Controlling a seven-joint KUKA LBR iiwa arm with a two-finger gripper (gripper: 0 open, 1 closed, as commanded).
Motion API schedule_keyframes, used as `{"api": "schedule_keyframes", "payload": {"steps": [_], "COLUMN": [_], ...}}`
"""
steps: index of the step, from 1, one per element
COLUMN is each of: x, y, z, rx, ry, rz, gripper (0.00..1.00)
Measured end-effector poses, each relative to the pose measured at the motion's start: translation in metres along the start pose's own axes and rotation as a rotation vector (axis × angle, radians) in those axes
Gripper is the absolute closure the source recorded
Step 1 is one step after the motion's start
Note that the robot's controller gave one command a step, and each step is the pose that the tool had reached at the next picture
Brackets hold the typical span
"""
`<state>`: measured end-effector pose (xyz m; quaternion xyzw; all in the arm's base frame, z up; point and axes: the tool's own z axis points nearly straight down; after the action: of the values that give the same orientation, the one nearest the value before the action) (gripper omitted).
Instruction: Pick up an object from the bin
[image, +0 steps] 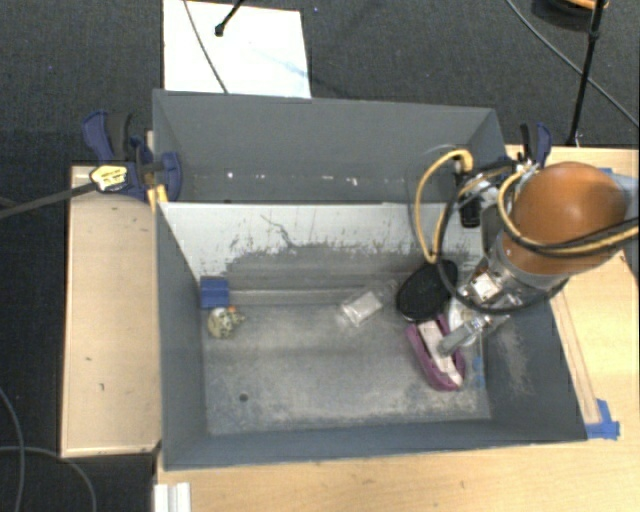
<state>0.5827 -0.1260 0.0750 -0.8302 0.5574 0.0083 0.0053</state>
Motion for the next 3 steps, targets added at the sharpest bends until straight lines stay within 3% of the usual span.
{"api": "schedule_keyframes", "payload": {"steps": [1, 2, 3], "x": [-0.0094, -0.0126, -0.0154], "y": [-0.0072, -0.0118, -0.0123], "z": [-0.0015, -0.0002, -0.0013], "rx": [0.007, -0.004, -0.009], "ry": [0.009, 0.01, 0.002], "rz": [-0.226, -0.225, -0.221], "gripper": [0.0, 0.0, 1.0]}}
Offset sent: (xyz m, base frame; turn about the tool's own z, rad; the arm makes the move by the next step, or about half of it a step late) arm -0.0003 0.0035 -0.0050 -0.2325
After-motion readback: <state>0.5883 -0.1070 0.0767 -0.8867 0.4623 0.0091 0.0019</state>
